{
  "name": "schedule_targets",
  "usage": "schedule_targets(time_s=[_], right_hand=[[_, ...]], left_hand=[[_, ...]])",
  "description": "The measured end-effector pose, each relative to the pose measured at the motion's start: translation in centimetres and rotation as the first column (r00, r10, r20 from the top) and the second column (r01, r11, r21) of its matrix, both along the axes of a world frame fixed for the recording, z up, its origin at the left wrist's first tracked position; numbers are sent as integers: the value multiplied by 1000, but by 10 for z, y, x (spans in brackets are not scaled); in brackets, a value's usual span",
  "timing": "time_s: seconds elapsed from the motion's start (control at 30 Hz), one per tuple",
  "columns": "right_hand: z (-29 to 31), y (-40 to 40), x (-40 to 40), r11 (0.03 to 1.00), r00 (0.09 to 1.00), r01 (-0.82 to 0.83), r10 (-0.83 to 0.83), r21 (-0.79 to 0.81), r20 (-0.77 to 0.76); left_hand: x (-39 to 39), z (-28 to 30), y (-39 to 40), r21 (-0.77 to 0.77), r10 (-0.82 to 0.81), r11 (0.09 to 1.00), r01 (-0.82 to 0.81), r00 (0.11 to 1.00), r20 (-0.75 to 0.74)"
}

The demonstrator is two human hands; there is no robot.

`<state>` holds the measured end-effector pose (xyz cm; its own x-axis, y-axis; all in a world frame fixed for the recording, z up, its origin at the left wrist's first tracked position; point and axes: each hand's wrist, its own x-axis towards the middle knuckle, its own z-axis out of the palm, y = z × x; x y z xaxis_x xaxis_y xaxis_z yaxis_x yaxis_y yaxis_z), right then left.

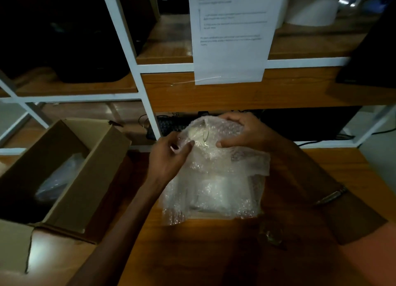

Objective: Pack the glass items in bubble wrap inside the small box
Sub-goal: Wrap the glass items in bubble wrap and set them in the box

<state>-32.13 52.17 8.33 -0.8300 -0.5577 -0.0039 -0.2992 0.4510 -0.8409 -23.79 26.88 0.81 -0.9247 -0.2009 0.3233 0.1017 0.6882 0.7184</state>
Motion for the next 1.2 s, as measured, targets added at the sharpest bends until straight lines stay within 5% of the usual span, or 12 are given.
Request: schedule_targets(time_s=[0.23, 0.33, 0.43, 0.5, 0.57, 0.7, 0.83, 0.97, 1.2], right_hand=[[-9, -13, 6, 855, 905, 319, -146, -410, 400], [-12, -9, -4, 779, 777, 444, -88, -444, 623], [-18, -9, -7, 807, 776, 475, -195, -352, 599], [-24, -15, -4, 827, 796, 499, -319, -258, 515], [-26, -24, 1, 846, 811, 478, -321, -235, 489], [-28, -35, 13, 844, 798, 442, -215, -305, 562], [-50, -30, 22, 771, 669, 543, -160, -331, 726], [-71, -28, 39, 684, 600, 604, -53, -409, 798], [-103, -39, 65, 681, 551, 617, -15, -395, 834]], left_hand=[[-7, -9, -54, -37, 128, 991, -126, 991, 45], [6, -6, -69, -22, 171, 985, -171, 984, 47], [19, 4, -57, -58, 246, 966, -250, 967, -73], [28, 17, -37, -55, 109, 991, -120, 980, -166], [33, 22, -16, -38, -132, 991, 130, 990, -58], [32, 19, 0, 349, -456, 861, 369, 865, 209], [29, 23, -23, 493, -540, 767, 411, 828, 150], [21, 40, -42, 385, -564, 777, 499, 822, 73], [3, 49, -49, 270, -542, 810, 521, 840, 4]])
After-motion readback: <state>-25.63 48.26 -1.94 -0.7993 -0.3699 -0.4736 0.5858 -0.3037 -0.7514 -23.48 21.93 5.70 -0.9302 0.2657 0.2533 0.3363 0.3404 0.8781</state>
